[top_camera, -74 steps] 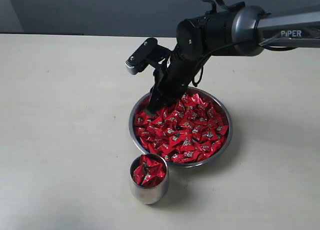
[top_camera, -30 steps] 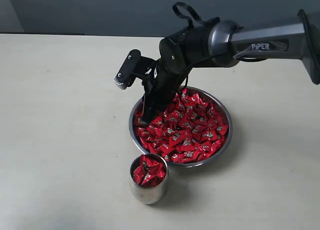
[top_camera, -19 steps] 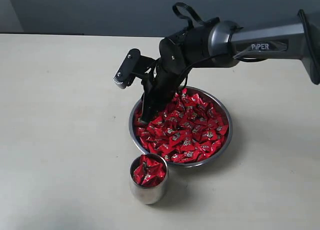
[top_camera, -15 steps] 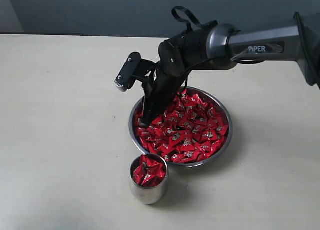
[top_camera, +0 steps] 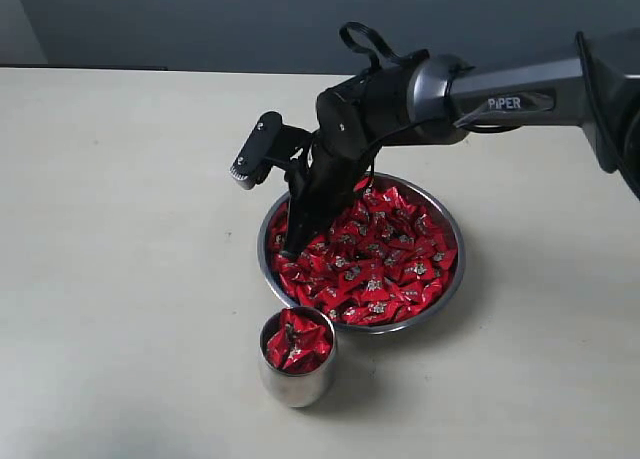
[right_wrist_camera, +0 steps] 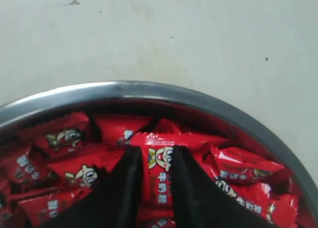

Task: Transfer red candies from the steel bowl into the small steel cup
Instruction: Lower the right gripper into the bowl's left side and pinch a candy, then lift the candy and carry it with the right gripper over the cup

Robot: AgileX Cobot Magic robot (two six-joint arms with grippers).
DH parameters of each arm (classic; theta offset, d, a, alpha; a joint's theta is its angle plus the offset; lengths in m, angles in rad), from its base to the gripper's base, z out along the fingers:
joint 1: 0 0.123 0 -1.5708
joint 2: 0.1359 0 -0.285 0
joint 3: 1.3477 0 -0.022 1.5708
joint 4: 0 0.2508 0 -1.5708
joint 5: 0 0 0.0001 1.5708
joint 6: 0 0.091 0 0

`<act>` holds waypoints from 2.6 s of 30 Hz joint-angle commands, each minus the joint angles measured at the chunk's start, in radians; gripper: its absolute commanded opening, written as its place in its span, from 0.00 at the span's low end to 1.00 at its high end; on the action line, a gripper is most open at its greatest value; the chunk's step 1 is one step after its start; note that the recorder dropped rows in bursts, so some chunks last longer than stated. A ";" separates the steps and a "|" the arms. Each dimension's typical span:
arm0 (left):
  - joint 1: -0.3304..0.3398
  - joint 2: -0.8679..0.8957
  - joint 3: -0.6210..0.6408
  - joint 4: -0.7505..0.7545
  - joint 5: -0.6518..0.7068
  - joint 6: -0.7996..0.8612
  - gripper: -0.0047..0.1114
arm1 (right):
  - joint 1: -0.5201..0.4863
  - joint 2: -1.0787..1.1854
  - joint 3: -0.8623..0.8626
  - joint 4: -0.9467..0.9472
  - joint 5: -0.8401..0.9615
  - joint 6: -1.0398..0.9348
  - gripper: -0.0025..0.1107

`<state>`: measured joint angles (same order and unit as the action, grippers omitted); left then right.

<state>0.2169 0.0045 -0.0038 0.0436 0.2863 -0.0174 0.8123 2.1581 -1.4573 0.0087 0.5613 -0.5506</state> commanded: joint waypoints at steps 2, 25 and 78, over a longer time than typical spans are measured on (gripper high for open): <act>0.001 -0.004 0.004 0.001 -0.002 -0.003 0.04 | 0.002 -0.002 -0.004 -0.009 0.003 0.004 0.02; 0.001 -0.004 0.004 0.001 -0.002 -0.003 0.04 | -0.015 -0.117 -0.004 -0.405 0.296 0.749 0.02; 0.001 -0.004 0.004 0.001 -0.002 -0.003 0.04 | -0.042 -0.474 0.253 0.412 0.322 0.342 0.02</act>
<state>0.2169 0.0045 -0.0038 0.0436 0.2863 -0.0174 0.7725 1.6965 -1.2081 0.3089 0.9124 -0.1333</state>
